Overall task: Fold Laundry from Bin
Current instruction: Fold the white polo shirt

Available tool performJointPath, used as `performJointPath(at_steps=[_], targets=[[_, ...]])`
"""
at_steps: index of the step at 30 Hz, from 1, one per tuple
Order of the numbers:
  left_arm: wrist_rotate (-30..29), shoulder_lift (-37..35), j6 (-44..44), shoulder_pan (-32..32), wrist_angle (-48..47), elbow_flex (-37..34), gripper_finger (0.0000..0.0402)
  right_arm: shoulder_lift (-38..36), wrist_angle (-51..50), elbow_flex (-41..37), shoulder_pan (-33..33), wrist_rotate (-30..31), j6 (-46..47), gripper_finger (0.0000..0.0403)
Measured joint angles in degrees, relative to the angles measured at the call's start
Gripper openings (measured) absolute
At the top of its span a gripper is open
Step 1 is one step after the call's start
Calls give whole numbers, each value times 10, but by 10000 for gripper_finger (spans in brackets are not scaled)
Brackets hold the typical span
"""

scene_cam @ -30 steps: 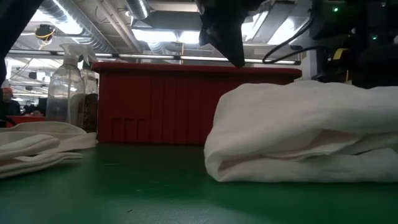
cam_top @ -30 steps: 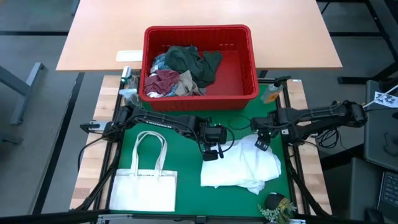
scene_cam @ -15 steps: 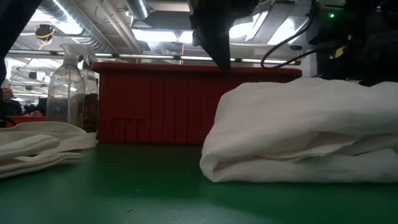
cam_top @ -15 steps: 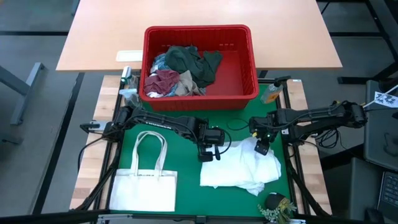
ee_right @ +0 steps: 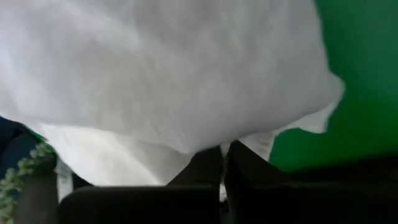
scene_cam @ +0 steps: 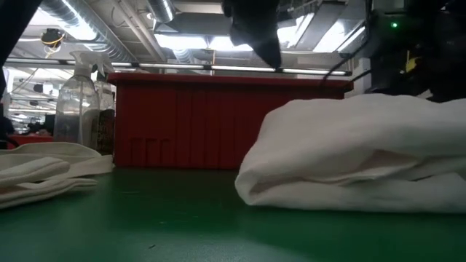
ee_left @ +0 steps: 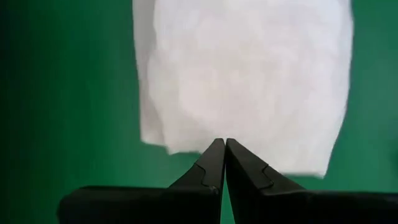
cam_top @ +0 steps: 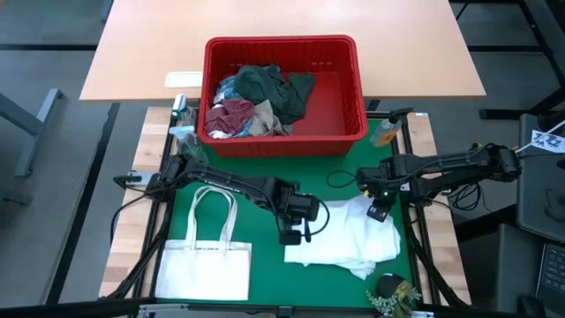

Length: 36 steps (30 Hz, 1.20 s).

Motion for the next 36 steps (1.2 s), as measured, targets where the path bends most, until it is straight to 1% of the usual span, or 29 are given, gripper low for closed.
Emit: performJointPath(at_steps=[3, 8, 10, 17, 19, 23, 27, 30, 36], targets=[[-25, 3, 9, 0, 36, -19, 11, 0, -22, 0, 0, 11, 0, 3], [-87, 9, 9, 17, 99, -85, 11, 0, -22, 0, 0, 16, 0, 3], [-108, 9, 7, 28, 156, -120, 11, 0, -18, 0, 0, 16, 0, 2], [-112, 9, 4, 75, 363, -261, 3, 0, -17, 0, 0, 16, 0, 2], [-113, 9, -8, 89, 390, -293, 2, 0, -18, 0, 0, 16, 0, 1], [-105, 8, -40, 114, 379, -322, 3, 0, -38, 0, 0, 16, 0, 1], [-87, -1, -53, 119, 334, -324, 2, 0, -50, 0, 0, 18, 0, 1], [-74, -13, -51, 115, 287, -309, 1, 0, -49, 0, 0, 18, 0, 1], [-73, -65, -51, 90, 203, -267, 2, 0, -45, 1, 0, 20, 0, 1]])
